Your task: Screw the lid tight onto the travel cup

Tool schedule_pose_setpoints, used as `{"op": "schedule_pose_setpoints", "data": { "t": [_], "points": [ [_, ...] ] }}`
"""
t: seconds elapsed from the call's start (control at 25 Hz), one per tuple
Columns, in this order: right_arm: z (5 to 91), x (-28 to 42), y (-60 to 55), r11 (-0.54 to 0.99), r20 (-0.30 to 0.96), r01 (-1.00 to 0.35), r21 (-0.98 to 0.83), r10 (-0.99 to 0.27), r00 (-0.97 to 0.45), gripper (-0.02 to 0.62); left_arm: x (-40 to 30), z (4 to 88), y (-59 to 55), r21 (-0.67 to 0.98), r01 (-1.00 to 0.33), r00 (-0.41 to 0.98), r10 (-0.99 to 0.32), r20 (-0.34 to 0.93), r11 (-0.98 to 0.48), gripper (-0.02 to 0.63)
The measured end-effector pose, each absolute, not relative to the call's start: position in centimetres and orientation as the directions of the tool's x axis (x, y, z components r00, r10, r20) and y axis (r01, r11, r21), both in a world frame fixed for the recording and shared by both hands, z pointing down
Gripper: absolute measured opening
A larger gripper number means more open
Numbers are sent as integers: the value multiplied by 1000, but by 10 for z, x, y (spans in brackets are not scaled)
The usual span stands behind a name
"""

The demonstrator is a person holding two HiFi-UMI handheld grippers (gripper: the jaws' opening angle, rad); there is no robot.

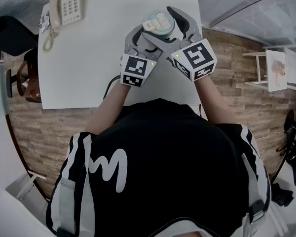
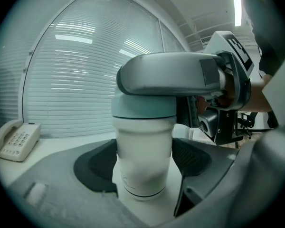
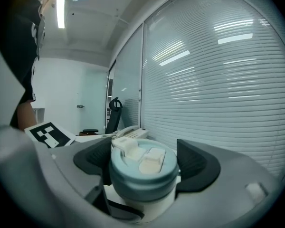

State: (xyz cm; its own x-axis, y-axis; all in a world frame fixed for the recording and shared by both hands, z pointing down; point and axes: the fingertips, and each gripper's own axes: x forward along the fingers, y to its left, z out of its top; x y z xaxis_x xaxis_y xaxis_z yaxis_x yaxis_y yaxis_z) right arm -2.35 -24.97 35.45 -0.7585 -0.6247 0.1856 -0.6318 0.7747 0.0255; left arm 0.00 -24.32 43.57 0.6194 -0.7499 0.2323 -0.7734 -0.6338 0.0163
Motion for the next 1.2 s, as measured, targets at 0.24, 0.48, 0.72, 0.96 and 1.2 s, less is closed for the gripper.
{"op": "schedule_pose_setpoints", "data": {
  "t": [0.24, 0.48, 0.72, 0.96, 1.2],
  "points": [
    [355, -23, -250, 726, 182, -687, 27, -679, -711, 426, 0, 436, -243, 16, -775, 617, -752, 232, -632, 370],
    [335, -21, -248, 878, 193, -479, 9, -472, -860, 465, 1, 435, -242, 14, -775, 618, -752, 230, -632, 371],
    [345, -34, -224, 997, 359, -4, 74, -30, -933, 474, 1, 436, -242, 16, -775, 618, -751, 232, -632, 370],
    [353, -37, -234, 998, 317, -43, 34, -52, -947, 431, 0, 437, -242, 16, -775, 617, -751, 233, -632, 370],
    [351, -35, -240, 969, 267, -241, 46, -245, -932, 430, 0, 436, -242, 17, -774, 619, -750, 232, -633, 370]
  ]
}}
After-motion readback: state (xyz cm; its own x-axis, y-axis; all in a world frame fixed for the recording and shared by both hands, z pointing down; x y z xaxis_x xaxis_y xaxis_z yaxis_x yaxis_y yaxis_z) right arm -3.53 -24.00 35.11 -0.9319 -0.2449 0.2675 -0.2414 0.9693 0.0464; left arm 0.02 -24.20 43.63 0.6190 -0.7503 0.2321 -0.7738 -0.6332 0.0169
